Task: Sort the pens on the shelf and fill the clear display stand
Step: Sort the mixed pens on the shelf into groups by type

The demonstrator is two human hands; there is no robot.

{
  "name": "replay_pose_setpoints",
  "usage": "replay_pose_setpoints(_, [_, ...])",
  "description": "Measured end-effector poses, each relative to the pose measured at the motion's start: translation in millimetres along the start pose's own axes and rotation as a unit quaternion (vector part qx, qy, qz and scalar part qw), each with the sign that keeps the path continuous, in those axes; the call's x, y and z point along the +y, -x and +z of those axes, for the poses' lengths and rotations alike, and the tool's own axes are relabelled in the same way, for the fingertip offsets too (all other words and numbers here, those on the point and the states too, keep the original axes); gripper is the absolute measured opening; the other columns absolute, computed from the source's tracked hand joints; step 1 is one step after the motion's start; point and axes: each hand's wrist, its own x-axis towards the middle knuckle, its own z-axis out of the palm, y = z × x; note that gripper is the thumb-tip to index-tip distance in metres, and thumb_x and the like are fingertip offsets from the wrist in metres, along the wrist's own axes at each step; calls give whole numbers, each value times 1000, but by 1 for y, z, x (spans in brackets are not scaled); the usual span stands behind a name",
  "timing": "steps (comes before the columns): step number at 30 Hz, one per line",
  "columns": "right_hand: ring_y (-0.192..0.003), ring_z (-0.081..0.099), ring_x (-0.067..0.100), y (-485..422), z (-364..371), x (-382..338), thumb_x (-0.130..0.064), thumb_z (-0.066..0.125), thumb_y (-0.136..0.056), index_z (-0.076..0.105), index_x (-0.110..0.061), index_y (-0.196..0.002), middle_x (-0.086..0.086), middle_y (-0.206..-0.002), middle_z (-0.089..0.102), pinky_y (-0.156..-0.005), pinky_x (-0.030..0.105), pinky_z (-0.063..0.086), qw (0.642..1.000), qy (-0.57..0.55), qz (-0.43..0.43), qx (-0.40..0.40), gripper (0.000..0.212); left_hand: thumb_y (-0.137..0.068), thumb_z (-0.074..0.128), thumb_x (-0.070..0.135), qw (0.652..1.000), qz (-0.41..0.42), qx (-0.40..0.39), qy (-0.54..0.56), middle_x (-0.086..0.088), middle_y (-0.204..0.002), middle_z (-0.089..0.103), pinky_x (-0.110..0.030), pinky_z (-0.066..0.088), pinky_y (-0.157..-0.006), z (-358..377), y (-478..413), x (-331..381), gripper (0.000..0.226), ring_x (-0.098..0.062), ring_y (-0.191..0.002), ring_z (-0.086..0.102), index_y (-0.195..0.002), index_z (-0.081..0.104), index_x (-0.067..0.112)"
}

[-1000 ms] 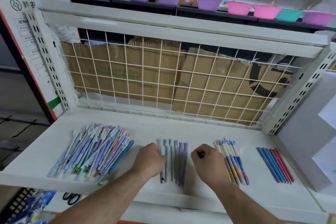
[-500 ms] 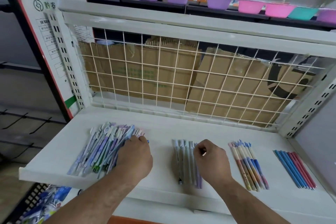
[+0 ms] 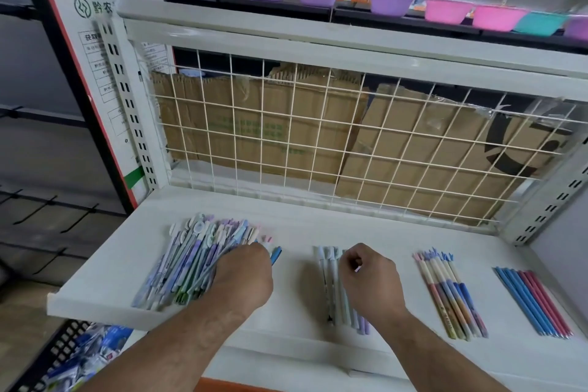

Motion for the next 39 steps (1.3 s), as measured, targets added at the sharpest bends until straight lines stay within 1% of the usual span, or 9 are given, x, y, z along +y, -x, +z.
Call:
replay_pose_setpoints(6, [-58, 60, 9, 1, 1, 3, -21, 54, -90, 57, -26, -69, -7, -63, 66, -56, 28, 50, 1000, 4, 6, -11, 22, -85, 57, 13, 999, 23, -21, -8, 1, -84, 61, -29, 50, -66, -2, -4, 4, 8, -22, -82, 65, -88, 51, 17])
replay_pose_setpoints(13, [-61, 61, 8, 3, -4, 6, -22, 54, -89, 58, -27, -68, -8, -62, 65, -55, 25, 49, 1000, 5, 4, -19, 22, -90, 54, 12, 997, 40, -30, -61, -1, -111, 68, -29, 49, -73, 9, -8, 12, 28, -22, -103, 68, -117, 60, 13])
replay_pose_setpoints(19, [-49, 61, 8, 4, -8, 16, -24, 51, -91, 57, -24, -68, -6, -58, 64, -47, 21, 45, 999, -2, 4, -34, 23, -94, 50, 7, 992, 55, -58, -93, -2, -127, 58, -32, 49, -86, 7, -8, 21, 48, -23, -118, 59, -140, 45, 19])
replay_pose_setpoints(22, [-41, 57, 8, 5, -13, 21, -24, 51, -91, 54, -25, -65, -6, -56, 62, -44, 18, 42, 999, -16, -7, -36, 26, -94, 50, 7, 997, 22, -64, -36, 0, -104, 61, -33, 48, -80, -1, -7, 25, 39, -24, -111, 64, -131, 45, 15])
replay_pose_setpoints(25, [-49, 60, 8, 6, -19, 24, -23, 57, -92, 59, -24, -67, -7, -61, 65, -48, 17, 44, 998, -38, -16, -43, 24, -97, 45, 19, 992, 5, -19, 126, -8, -102, 64, -29, 39, -69, -10, -9, 36, 9, -24, -90, 63, -100, 47, 11])
replay_pose_setpoints(29, [-58, 58, 2, 7, -31, 24, -25, 64, -91, 64, -23, -69, -14, -63, 64, -52, 11, 41, 992, -92, -20, -82, 21, -96, 43, 24, 898, -11, -93, 430, -5, -83, 48, -30, 29, -58, -15, -10, 69, 17, -19, -68, 41, -84, 45, 12])
replay_pose_setpoints(33, [-58, 62, 5, 8, -47, 26, -30, 71, -90, 69, -23, -83, -10, -65, 68, -60, 20, 49, 978, -168, 8, -125, 9, -90, 51, 17, 806, -18, -123, 579, -1, -69, 53, -32, 40, -69, -15, -1, 102, 13, -22, -71, 49, -79, 58, 17])
replay_pose_setpoints(36, [-54, 63, 8, 11, -60, 34, -25, 73, -91, 68, -18, -93, -1, -72, 74, -55, 19, 49, 970, -203, 22, -136, 9, -89, 53, 13, 772, -3, -158, 615, 4, -64, 69, -25, 49, -62, -16, 9, 127, 18, -15, -63, 65, -79, 67, 14])
replay_pose_setpoints(39, [-52, 63, 8, 13, -72, 47, -20, 72, -91, 66, -15, -93, 1, -70, 72, -46, 15, 43, 970, -201, 39, -128, 7, -87, 57, 19, 772, 7, -159, 615, -11, -81, 69, -35, 48, -74, -14, 17, 152, 18, -24, -75, 64, -93, 67, 6])
